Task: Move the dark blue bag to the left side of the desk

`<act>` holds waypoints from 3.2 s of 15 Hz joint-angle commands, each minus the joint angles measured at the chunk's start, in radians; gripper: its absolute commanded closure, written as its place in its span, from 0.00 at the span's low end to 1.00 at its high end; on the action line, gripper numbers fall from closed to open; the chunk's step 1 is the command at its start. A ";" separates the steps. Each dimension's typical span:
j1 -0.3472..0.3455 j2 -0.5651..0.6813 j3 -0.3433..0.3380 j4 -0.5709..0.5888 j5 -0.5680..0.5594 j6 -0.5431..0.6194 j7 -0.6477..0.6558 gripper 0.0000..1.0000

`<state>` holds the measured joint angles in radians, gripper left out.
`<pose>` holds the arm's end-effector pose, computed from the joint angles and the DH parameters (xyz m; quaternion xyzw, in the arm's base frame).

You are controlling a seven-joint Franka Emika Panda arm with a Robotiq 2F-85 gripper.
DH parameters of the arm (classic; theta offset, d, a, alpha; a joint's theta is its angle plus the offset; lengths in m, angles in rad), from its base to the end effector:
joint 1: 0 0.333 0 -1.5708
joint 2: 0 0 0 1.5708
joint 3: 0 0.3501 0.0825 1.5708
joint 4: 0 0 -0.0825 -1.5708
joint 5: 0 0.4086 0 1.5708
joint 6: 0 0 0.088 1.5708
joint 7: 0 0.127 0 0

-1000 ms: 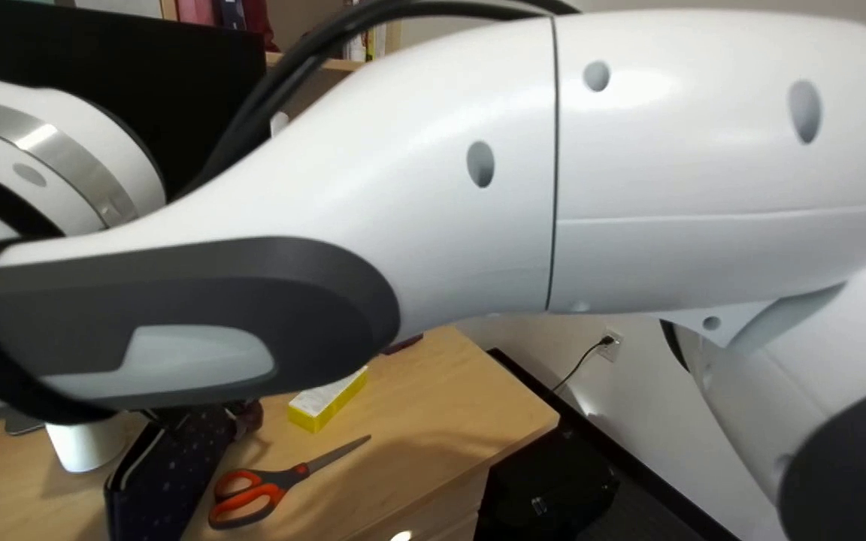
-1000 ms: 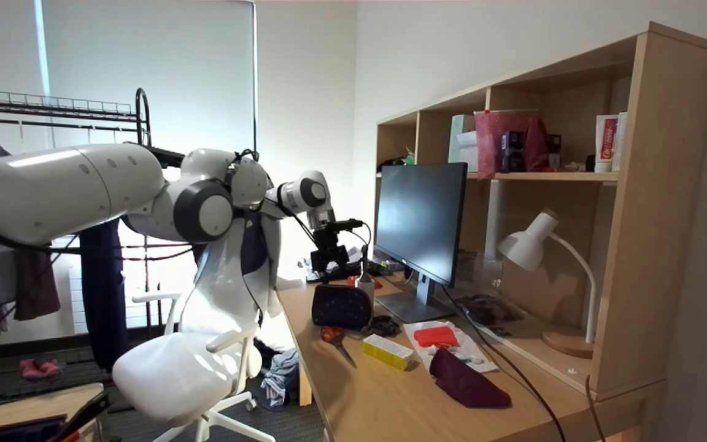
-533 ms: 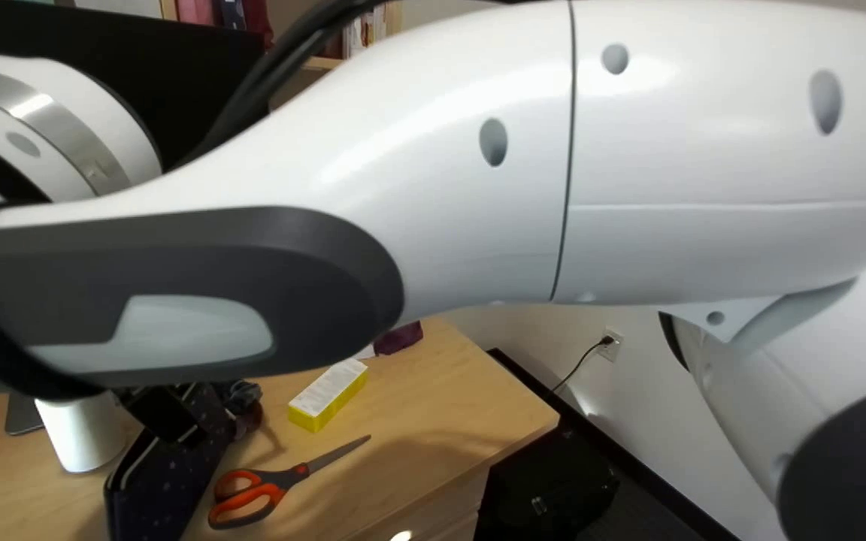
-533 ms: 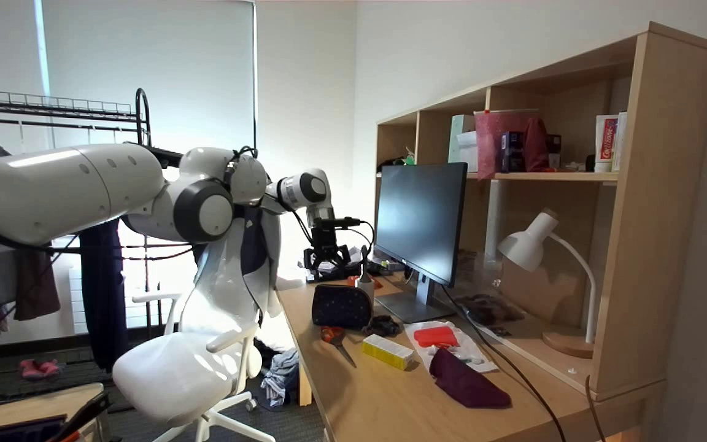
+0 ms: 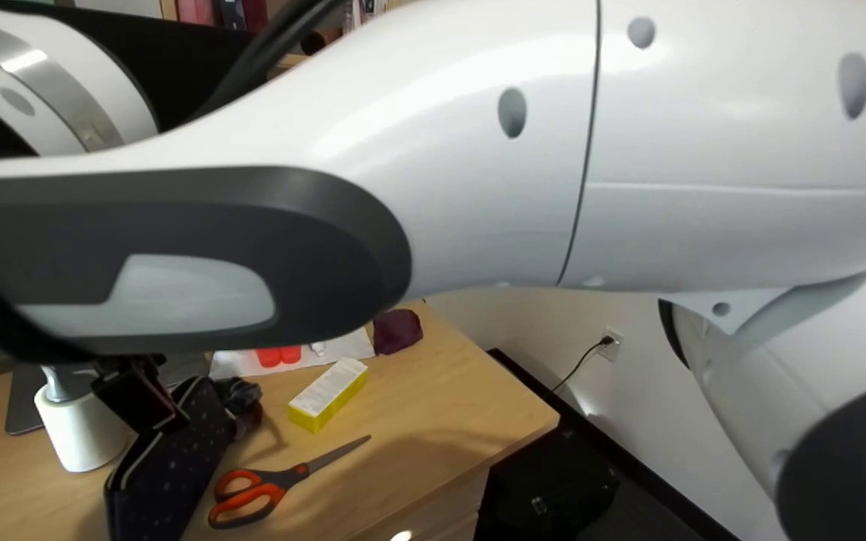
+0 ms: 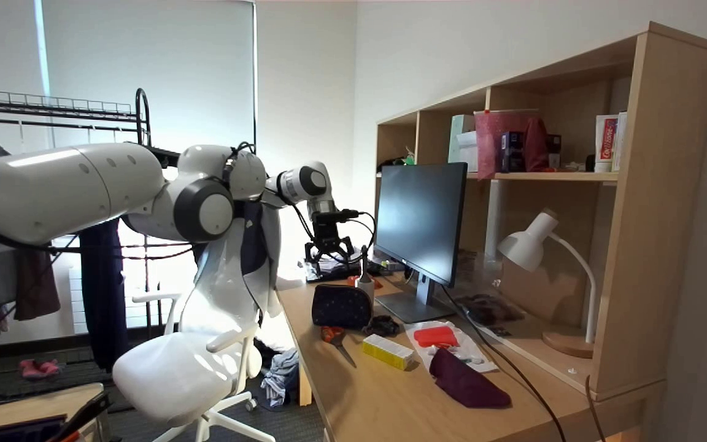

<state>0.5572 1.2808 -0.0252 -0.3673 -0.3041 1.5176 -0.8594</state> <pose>0.7409 0.4064 0.2744 0.7493 0.6385 -0.0888 0.1515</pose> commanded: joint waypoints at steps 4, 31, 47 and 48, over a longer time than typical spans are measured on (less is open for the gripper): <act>0.004 -0.022 -0.012 -0.033 0.005 0.011 0.008 0.00; 0.134 -0.241 -0.166 0.013 -0.038 0.118 0.811 0.00; -0.023 -0.480 -0.142 0.021 0.016 0.197 1.163 0.00; -0.037 -0.492 -0.137 0.021 0.020 0.210 1.183 0.00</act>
<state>0.5597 0.8221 -0.1906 -0.3466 -0.3132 1.6918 0.2518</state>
